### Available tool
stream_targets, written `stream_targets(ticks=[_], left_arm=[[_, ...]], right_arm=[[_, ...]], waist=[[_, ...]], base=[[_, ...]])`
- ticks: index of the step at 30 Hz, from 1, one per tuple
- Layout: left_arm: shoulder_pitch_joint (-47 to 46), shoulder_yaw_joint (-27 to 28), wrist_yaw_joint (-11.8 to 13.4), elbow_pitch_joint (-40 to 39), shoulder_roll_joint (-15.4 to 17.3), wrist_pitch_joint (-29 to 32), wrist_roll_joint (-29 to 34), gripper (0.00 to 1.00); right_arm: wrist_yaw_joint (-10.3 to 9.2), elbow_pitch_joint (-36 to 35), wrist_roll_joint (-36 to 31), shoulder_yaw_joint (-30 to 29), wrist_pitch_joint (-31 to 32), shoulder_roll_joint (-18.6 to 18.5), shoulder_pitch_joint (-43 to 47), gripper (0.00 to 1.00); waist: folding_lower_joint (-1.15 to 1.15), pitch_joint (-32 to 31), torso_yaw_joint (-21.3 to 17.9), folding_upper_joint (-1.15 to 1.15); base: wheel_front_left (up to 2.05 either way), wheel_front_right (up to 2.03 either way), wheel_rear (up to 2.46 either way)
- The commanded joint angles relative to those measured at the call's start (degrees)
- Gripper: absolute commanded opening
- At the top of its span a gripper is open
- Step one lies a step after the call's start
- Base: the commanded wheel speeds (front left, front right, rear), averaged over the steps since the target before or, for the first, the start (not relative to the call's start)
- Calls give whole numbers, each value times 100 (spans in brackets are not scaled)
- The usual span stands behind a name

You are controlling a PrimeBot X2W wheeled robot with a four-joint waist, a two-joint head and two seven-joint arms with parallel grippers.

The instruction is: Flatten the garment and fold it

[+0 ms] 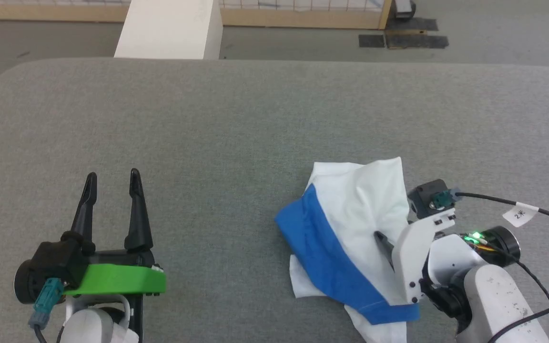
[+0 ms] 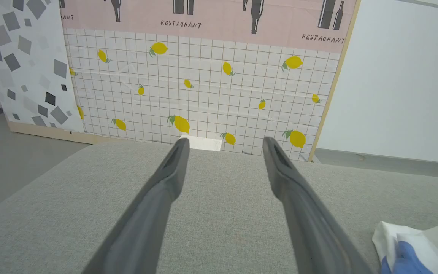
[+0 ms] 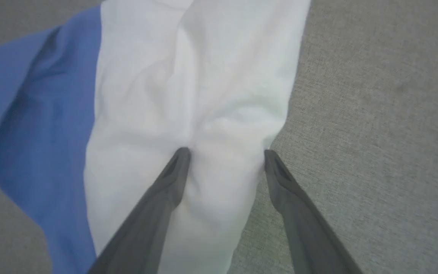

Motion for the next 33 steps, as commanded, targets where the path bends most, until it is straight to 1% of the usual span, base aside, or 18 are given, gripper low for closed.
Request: stream_targets(ticks=[1, 7, 8, 9, 10, 14, 17, 19, 21, 24, 28, 30, 33], left_arm=[[-86, -1, 25, 18, -15, -22, -46, 100], [-110, -5, 32, 22, -15, -22, -70, 100], [-114, -13, 34, 31, -15, -22, -74, 100], [-120, -20, 35, 40, -15, -22, -78, 100], [-128, -29, 38, 52, -15, -22, -84, 100], [-142, -67, 38, 114, -15, -22, -94, 100], [-138, -83, 39, 163, -15, -22, -78, 100], [-128, -67, 35, 171, -15, -22, -59, 100], [-110, -26, 38, 149, -15, -22, -46, 100], [-93, 42, 45, 98, -15, -22, -41, 100], [-193, 45, 15, 48, -15, -22, 26, 100], [-287, 51, 2, 19, -13, -22, 79, 100], [-439, 49, -22, -14, 12, -22, 156, 100]], right_arm=[[-6, 137, -78, -79, -2, 20, 18, 100], [-6, 676, -191, -268, -135, 74, -100, 100], [-6, 785, -192, -300, -133, 82, -129, 47], [-6, 857, -196, -306, -146, 86, -156, 15], [-6, 934, -187, -310, -178, 91, -188, 0], [-6, 1099, -74, -177, -243, 56, -330, 0], [-6, 977, 155, 178, -257, -161, -454, 0], [-6, 796, 389, 559, -162, -459, -526, 0], [-6, 587, 657, 930, -16, -843, -603, 0], [-6, 310, 1012, 1359, 232, -1474, -754, 0], [-6, 160, 1329, 1684, 411, -2189, -1019, 0], [-6, 186, 1445, 1764, 404, -2475, -1186, 0], [-6, 356, 1456, 1804, 280, -2848, -1475, 0]], waist=[[0, 86, 86, 0], [0, 147, 153, 0], [0, 153, 160, 0], [0, 154, 166, 0], [0, 149, 172, 0], [0, 90, 191, 0], [0, 6, 155, 0], [0, -36, 40, 0], [0, -43, -173, 0], [0, 50, -631, 0], [0, 298, -1243, 0], [0, 468, -1500, 0], [0, 720, -1773, 0]], base=[[0, 0, 0], [0, 0, 0], [0, 0, 0], [0, 0, 0], [0, 0, 0], [0, 0, 0], [0, 0, 0], [0, 0, 0], [0, 0, 0], [0, 0, 0], [0, 0, 0], [0, 0, 0], [0, 0, 0]])
